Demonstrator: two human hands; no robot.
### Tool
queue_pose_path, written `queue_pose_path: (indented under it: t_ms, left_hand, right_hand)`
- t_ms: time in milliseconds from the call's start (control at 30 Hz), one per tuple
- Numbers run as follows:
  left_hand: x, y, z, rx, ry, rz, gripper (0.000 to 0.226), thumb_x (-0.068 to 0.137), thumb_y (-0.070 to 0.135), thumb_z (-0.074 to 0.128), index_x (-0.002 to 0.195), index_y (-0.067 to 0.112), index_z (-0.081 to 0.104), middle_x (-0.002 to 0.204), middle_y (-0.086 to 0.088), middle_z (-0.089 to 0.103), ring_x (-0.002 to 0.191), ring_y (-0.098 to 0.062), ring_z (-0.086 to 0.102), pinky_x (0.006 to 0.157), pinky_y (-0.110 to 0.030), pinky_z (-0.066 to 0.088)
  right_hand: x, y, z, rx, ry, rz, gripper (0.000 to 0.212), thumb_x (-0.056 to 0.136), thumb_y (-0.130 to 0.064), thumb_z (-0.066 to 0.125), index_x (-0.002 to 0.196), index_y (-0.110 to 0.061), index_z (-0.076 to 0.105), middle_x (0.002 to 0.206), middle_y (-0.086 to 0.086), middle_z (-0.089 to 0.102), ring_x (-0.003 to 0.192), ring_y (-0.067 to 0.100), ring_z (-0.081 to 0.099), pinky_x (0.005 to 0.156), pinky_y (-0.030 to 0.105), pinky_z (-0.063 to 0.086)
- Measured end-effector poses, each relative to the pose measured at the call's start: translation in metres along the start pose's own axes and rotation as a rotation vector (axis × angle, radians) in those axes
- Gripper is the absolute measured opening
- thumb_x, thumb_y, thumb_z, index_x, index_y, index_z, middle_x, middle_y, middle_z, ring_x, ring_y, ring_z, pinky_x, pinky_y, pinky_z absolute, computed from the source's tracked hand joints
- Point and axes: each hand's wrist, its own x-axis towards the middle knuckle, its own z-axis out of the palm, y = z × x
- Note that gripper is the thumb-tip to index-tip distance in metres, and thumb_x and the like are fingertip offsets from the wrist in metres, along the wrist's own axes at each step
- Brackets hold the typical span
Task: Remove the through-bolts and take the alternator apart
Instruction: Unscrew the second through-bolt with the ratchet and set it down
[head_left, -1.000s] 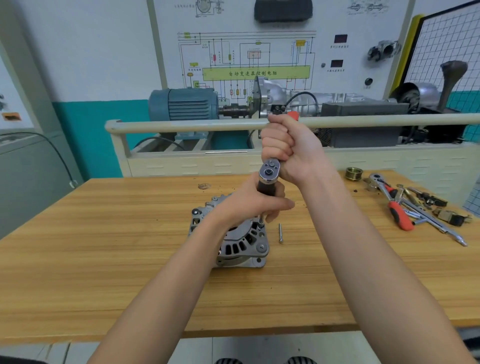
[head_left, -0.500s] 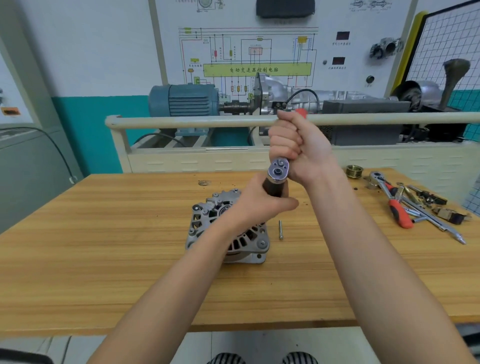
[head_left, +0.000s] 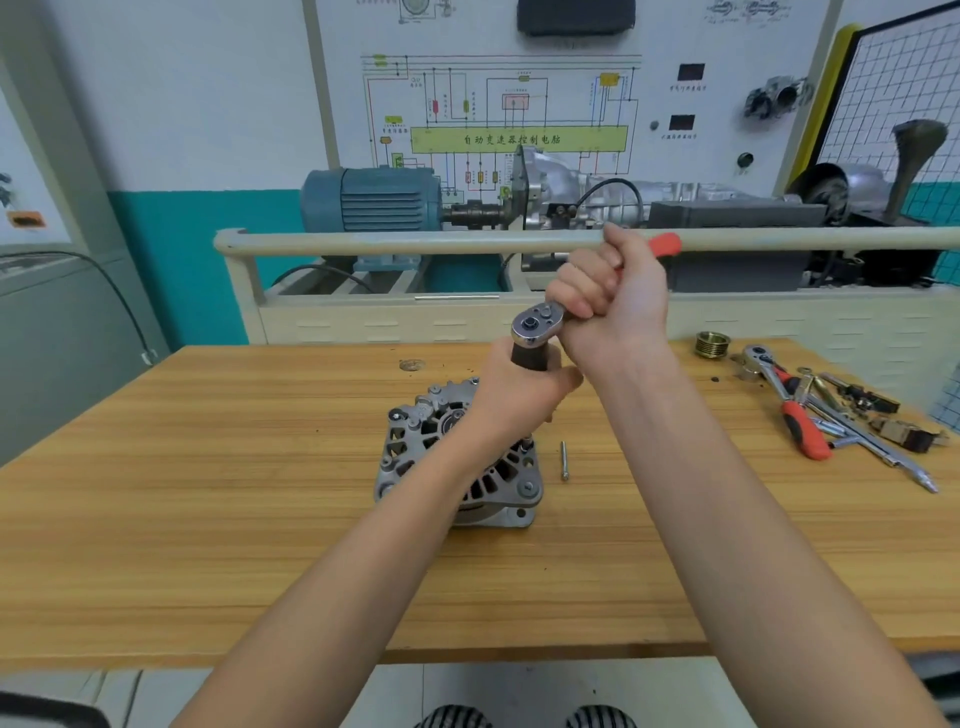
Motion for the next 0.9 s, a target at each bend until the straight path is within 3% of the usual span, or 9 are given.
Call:
queue_pose_path:
  t_ms: [100,200,267,433,500,567,733,833,900]
  left_hand:
    - [0.0,0.006,-0.018,0.104,-0.308,0.015,0.035,0.078,0.001,0.067,0.05,0.011,0.048,0.046,-0.002,0.049,0.045,-0.013,0.045,0.052,-0.025,0.041]
    - [0.001,0.007,-0.018,0.101,-0.331,0.034,0.038,0.081,0.001,0.065,0.049,0.01,0.046,0.045,0.0,0.048,0.046,-0.016,0.044,0.055,-0.028,0.041]
    - [0.0,0.004,-0.011,-0.015,-0.218,-0.001,0.041,0.081,-0.008,0.061,0.051,0.011,0.04,0.044,0.001,0.04,0.041,-0.013,0.039,0.051,-0.028,0.036]
    - [0.003,-0.003,0.0,-0.092,0.012,0.03,0.034,0.08,-0.011,0.052,0.056,0.011,0.041,0.04,0.009,0.04,0.04,-0.008,0.033,0.046,-0.024,0.029]
    - [0.001,-0.004,0.003,-0.079,0.031,0.064,0.033,0.078,-0.01,0.053,0.055,0.01,0.042,0.04,0.009,0.04,0.041,-0.009,0.034,0.045,-0.024,0.029]
    - [-0.001,-0.003,0.0,-0.06,-0.03,0.042,0.037,0.078,-0.008,0.06,0.054,0.013,0.041,0.043,0.008,0.042,0.041,-0.009,0.037,0.047,-0.023,0.033]
    - [-0.001,0.006,-0.017,0.016,-0.406,0.038,0.035,0.077,0.017,0.07,0.049,0.018,0.049,0.045,0.002,0.047,0.048,-0.019,0.044,0.056,-0.031,0.04]
    - [-0.001,0.002,-0.014,-0.043,-0.338,-0.001,0.041,0.078,0.005,0.066,0.048,0.019,0.041,0.042,0.007,0.04,0.041,-0.011,0.039,0.051,-0.027,0.037]
    - [-0.001,-0.001,-0.009,-0.051,-0.226,-0.01,0.041,0.077,-0.007,0.06,0.051,0.017,0.038,0.042,0.01,0.039,0.04,-0.009,0.037,0.05,-0.027,0.034]
  right_hand:
    - [0.01,-0.007,0.005,-0.089,-0.131,0.357,0.052,0.098,-0.02,0.039,0.047,-0.015,0.033,0.035,-0.006,0.024,0.028,0.006,0.013,0.028,0.016,0.015]
    - [0.015,-0.005,0.008,-0.087,-0.149,0.461,0.053,0.1,-0.022,0.038,0.047,-0.015,0.032,0.035,-0.006,0.025,0.029,0.005,0.011,0.026,0.015,0.015]
    - [0.015,-0.001,0.009,-0.034,-0.095,0.366,0.055,0.099,-0.019,0.042,0.045,-0.015,0.034,0.035,-0.007,0.025,0.024,0.005,0.018,0.024,0.015,0.017]
    - [-0.004,0.011,-0.001,0.035,0.027,-0.19,0.048,0.099,-0.017,0.042,0.052,-0.018,0.034,0.038,-0.009,0.022,0.029,0.005,0.016,0.028,0.018,0.016]
    - [-0.011,0.011,-0.004,0.051,0.018,-0.241,0.045,0.099,-0.017,0.04,0.055,-0.018,0.033,0.039,-0.008,0.021,0.03,0.006,0.015,0.029,0.019,0.017]
    - [-0.009,0.003,-0.004,0.009,-0.011,-0.121,0.049,0.098,-0.017,0.041,0.049,-0.018,0.034,0.037,-0.008,0.021,0.028,0.006,0.016,0.028,0.019,0.017]
    - [0.011,-0.009,0.008,-0.166,-0.159,0.458,0.051,0.1,-0.023,0.038,0.049,-0.016,0.033,0.04,-0.01,0.017,0.03,0.004,0.011,0.027,0.015,0.015]
    - [0.014,-0.003,0.011,-0.133,-0.143,0.496,0.053,0.099,-0.023,0.041,0.048,-0.015,0.034,0.036,-0.007,0.023,0.026,0.004,0.016,0.025,0.013,0.015]
    - [0.01,0.0,0.009,-0.085,-0.083,0.352,0.053,0.098,-0.02,0.045,0.045,-0.016,0.035,0.035,-0.007,0.025,0.023,0.004,0.021,0.024,0.015,0.016]
